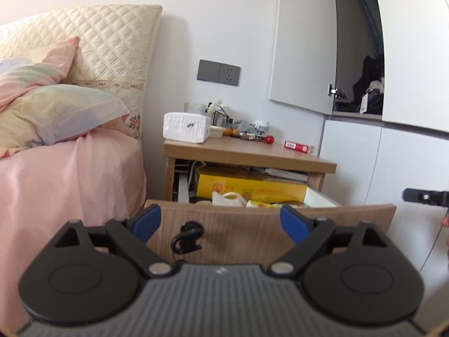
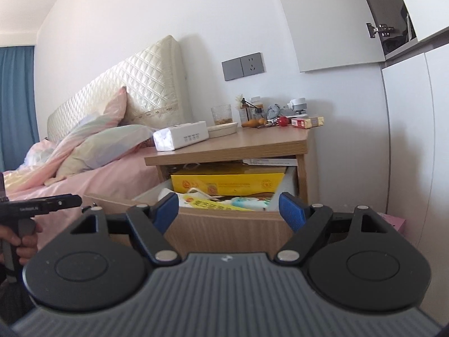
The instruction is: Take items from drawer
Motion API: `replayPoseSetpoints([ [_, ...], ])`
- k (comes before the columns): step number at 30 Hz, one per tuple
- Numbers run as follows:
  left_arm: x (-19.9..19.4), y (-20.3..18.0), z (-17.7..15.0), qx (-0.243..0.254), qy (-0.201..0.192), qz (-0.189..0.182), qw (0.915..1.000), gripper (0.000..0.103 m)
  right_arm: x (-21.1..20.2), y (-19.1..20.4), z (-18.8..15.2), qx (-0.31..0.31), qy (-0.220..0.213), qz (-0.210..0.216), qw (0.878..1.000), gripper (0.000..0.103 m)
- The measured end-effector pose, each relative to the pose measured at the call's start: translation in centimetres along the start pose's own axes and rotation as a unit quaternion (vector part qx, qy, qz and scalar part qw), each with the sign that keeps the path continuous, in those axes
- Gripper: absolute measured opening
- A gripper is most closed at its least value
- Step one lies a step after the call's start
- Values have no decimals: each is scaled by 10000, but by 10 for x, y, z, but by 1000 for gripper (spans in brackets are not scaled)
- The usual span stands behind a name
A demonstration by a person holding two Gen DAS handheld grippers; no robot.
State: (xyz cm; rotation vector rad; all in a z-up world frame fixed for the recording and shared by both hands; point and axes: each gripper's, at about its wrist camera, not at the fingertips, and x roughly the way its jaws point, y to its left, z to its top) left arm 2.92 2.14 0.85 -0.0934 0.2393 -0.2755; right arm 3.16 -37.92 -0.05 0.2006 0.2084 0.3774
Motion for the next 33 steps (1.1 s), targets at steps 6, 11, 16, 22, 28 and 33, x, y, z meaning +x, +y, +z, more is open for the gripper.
replayPoseSetpoints([
  [6, -9, -25, 11, 182, -14, 141, 9997, 93, 10, 28, 10, 38, -52, -65, 10000, 82],
  [11, -7, -39, 23, 310, 126, 426, 9985, 93, 13, 46, 14, 5, -111, -291, 9995, 82],
  [16, -5, -46, 41, 426, 130, 626, 9970, 94, 18, 57, 16, -30, -180, -348, 9992, 82],
  [22, 4, -49, 38, 318, 24, 605, 9977, 94, 19, 65, 16, 153, -285, -429, 9986, 82],
  [28, 5, -49, 28, 382, -89, 678, 9969, 95, 15, 84, 18, 241, -163, -567, 9980, 82],
  [33, 1, -41, 19, 498, -246, 868, 9947, 96, 16, 102, 23, 380, -197, -533, 9977, 82],
])
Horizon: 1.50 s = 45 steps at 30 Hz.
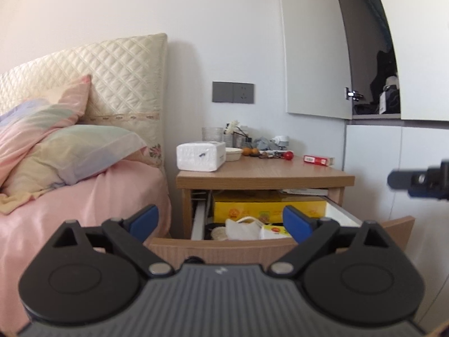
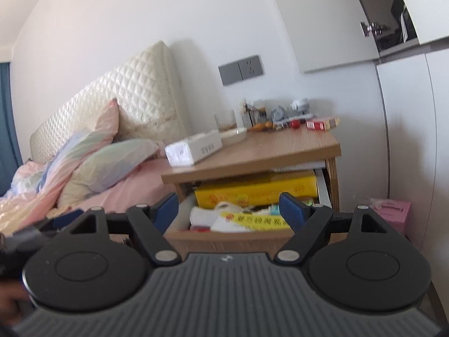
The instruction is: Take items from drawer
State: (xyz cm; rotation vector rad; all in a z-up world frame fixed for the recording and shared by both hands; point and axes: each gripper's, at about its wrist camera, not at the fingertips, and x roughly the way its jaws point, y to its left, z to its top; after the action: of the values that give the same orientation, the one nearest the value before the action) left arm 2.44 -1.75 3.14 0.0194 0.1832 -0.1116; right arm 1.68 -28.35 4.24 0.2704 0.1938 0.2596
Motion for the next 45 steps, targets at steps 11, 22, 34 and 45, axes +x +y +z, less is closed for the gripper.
replayPoseSetpoints([
  [11, 7, 25, -13, -321, 199, -124, 9992, 99, 38, -3, -15, -41, 0, 109, 9999, 82],
  [22, 13, 31, -19, -389, 308, -66, 9987, 99, 47, 1, -34, -333, -86, -275, 9990, 82],
  [34, 5, 33, -17, -492, 189, -104, 9986, 102, 24, 5, -39, -193, -369, -126, 9991, 82],
  [45, -6, 33, -16, -553, 102, -247, 9981, 102, 14, 6, -14, -662, -614, -65, 9959, 103],
])
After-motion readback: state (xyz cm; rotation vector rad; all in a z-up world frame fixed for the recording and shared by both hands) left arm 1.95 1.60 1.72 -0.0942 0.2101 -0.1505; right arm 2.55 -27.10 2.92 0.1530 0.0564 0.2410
